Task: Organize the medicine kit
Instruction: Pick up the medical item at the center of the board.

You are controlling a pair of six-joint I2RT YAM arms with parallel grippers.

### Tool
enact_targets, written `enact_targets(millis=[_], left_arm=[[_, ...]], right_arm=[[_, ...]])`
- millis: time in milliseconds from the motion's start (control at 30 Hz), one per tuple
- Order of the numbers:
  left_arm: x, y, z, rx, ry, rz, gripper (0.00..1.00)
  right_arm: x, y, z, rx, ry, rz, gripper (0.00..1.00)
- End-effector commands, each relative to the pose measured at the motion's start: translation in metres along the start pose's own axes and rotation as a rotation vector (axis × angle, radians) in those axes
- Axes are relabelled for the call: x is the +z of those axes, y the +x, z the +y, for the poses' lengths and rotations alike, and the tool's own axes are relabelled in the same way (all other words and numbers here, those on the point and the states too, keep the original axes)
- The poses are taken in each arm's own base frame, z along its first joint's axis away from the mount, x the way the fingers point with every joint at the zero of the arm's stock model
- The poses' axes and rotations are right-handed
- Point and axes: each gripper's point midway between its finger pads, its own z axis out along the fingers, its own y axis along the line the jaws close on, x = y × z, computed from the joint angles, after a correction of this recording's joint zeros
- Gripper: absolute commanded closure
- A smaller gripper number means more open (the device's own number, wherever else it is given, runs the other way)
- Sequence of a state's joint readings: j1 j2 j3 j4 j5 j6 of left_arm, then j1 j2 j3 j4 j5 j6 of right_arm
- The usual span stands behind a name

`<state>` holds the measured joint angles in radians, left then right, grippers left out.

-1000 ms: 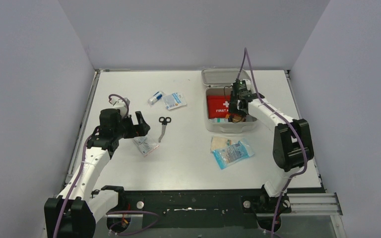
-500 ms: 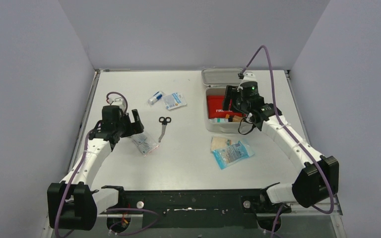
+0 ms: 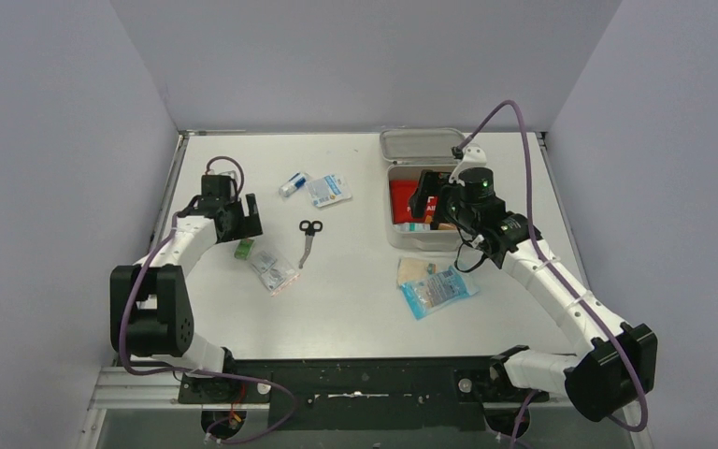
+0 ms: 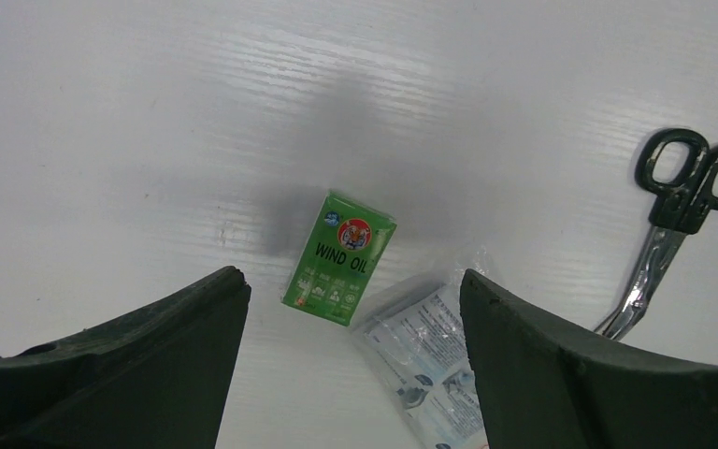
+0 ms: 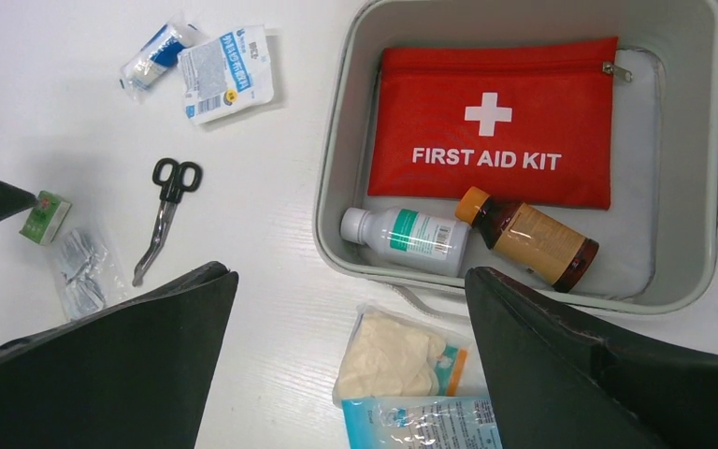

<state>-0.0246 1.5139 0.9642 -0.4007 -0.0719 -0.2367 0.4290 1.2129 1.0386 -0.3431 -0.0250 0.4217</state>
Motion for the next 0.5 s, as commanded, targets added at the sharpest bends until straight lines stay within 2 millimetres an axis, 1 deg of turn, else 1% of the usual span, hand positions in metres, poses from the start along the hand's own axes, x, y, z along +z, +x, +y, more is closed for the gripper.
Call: enact_targets(millis=[0,100,167,333,467], left_arm=[[0.011,-0.005,0.004,0.061,-0.014,0.028,0.21],[0.021,0.005,0.005,0.065,-0.017,0.064,0.22],[0.026,0.009,0.007,0.069,-0.027,0.080,0.22],[0.033,0.014,0.010,0.090,-0.033,0.114,0.26],[0.038,0.019,0.008,0.101,-0.020,0.134,0.30]], right_arm=[[-0.015,-0.027,0.010,-0.015,-0.071,-0.110,0.00],[-0.016,-0.030,0.011,-0.019,-0.081,-0.116,0.00],[-0.013,-0.028,0.010,-0.012,-0.077,-0.108,0.00],[-0.010,-0.021,0.013,0.002,-0.098,-0.087,0.00],[-0.010,-0.020,0.016,0.008,-0.116,-0.089,0.00]])
